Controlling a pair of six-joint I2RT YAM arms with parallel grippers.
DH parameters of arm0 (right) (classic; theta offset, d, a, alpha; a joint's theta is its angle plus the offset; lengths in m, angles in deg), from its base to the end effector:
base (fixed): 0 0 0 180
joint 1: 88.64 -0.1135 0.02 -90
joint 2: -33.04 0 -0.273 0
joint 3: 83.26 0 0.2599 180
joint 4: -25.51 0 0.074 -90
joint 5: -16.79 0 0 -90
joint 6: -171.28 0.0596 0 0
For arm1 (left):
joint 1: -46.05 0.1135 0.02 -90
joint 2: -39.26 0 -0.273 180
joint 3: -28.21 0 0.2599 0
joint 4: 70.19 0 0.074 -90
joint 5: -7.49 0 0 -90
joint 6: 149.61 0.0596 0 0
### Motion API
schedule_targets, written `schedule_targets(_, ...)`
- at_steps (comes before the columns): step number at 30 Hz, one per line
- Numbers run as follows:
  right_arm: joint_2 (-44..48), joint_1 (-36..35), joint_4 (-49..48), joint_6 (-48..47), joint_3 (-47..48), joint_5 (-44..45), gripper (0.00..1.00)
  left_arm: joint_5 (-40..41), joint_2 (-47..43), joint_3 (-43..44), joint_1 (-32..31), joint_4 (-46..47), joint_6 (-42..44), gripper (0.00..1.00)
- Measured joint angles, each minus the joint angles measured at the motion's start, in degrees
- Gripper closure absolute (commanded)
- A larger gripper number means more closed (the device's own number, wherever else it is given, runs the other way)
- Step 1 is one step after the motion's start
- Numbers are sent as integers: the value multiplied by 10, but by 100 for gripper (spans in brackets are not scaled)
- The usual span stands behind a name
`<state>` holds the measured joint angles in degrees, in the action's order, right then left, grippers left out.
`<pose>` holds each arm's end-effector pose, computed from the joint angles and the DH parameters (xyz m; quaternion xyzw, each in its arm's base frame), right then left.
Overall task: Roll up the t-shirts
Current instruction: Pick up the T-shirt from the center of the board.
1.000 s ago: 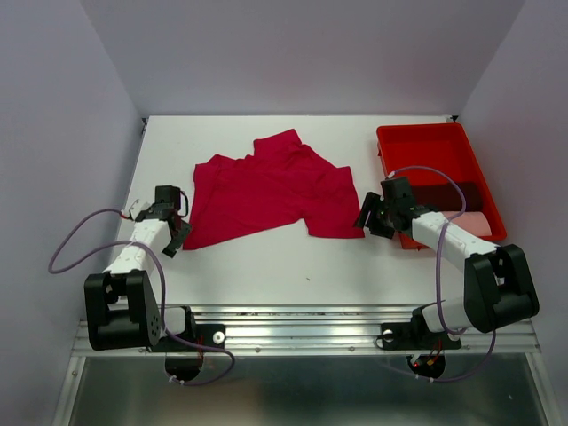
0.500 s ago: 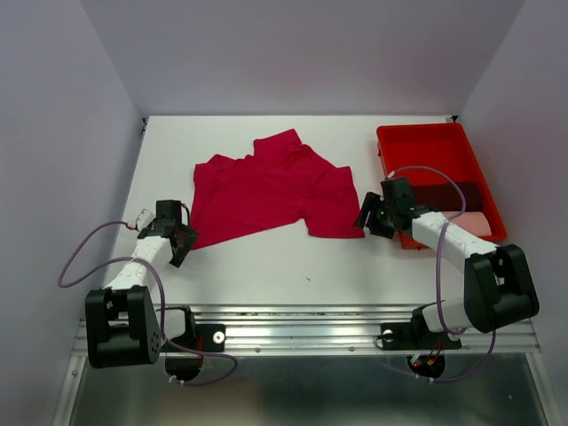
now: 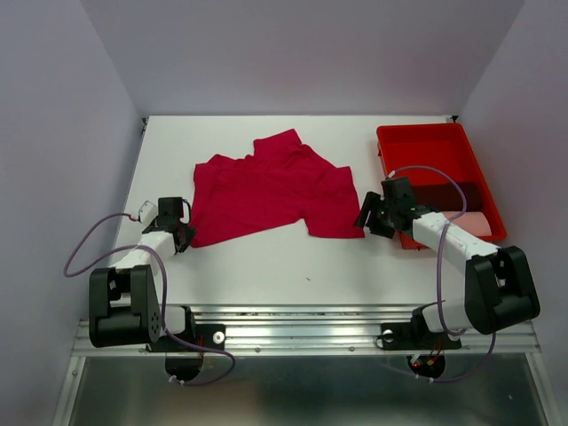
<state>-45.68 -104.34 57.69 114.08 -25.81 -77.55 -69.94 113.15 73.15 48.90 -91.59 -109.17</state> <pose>0.2763 0.0823 0.1798 0.1293 0.9401 0.1615 0.2709 0.2550 0.0257 0.1482 -0.4462 0.8226 -0.0391 0.3503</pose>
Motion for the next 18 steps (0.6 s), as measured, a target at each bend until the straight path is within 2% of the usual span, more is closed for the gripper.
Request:
schedule_targets(2, 0, 0, 0, 0, 0, 0, 33, -2, 8, 1, 0, 8, 2, 100)
schedule_targets(3, 0, 0, 0, 0, 0, 0, 24, -2, 9, 1, 0, 9, 4, 100)
schedule_targets(6, 0, 0, 2, 2, 0, 0, 14, -6, 9, 5, 0, 0, 6, 100)
schedule_targets(18, 6, -7, -17, 55, -52, -19, 14, -13, -52, 65, 0, -67, 22, 100)
